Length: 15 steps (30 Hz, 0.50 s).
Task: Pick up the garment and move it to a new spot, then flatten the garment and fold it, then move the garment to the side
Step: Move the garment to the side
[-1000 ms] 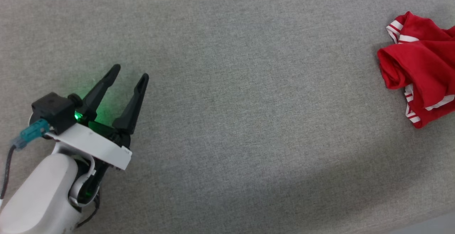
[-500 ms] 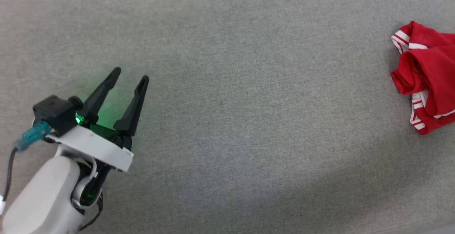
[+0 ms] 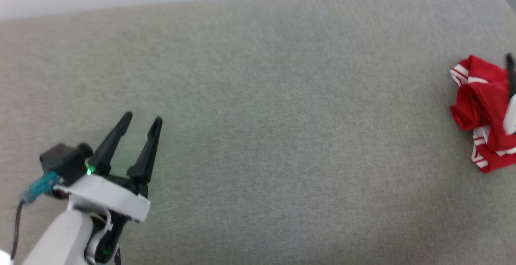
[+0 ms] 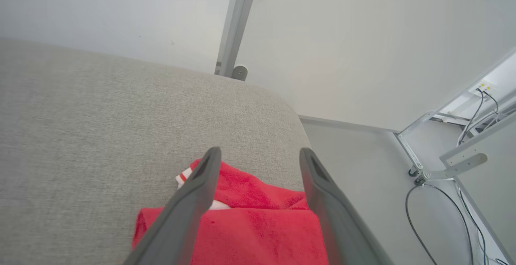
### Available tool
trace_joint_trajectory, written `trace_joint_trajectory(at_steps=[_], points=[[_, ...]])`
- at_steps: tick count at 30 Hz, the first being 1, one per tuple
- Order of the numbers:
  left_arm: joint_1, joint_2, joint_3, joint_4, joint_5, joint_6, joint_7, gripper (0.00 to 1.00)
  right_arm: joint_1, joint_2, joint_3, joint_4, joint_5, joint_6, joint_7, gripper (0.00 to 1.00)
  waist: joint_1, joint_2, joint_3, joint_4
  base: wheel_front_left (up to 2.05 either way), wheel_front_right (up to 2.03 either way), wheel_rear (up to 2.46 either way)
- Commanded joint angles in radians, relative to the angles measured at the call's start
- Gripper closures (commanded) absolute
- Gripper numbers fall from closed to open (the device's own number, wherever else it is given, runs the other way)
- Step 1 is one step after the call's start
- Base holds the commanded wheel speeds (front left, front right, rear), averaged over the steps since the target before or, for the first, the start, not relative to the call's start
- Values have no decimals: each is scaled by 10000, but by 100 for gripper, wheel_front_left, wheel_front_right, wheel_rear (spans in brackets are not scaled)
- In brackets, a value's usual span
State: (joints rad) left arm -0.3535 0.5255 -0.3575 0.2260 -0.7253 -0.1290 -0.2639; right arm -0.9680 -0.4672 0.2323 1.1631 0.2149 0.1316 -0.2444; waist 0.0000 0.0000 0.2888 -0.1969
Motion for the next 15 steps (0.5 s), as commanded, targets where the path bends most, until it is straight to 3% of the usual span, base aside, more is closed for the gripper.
trace_joint_trajectory(at_steps=[1,5,15], points=[[213,-90,100,-7,76,-24,4,0,267,77,14,-128,-2,-21,-91,0,0,0,-634,499,0,0,0],[860,-185,558,12,193,-24,4,0,1097,393,-176,-869,58,-21,-199,0,0,0,-1285,842,0,0,0],[2848,-435,1913,-34,562,-24,4,0,4430,1062,-1010,-4093,-112,-21,-210,0,0,0,-2772,1497,0,0,0]])
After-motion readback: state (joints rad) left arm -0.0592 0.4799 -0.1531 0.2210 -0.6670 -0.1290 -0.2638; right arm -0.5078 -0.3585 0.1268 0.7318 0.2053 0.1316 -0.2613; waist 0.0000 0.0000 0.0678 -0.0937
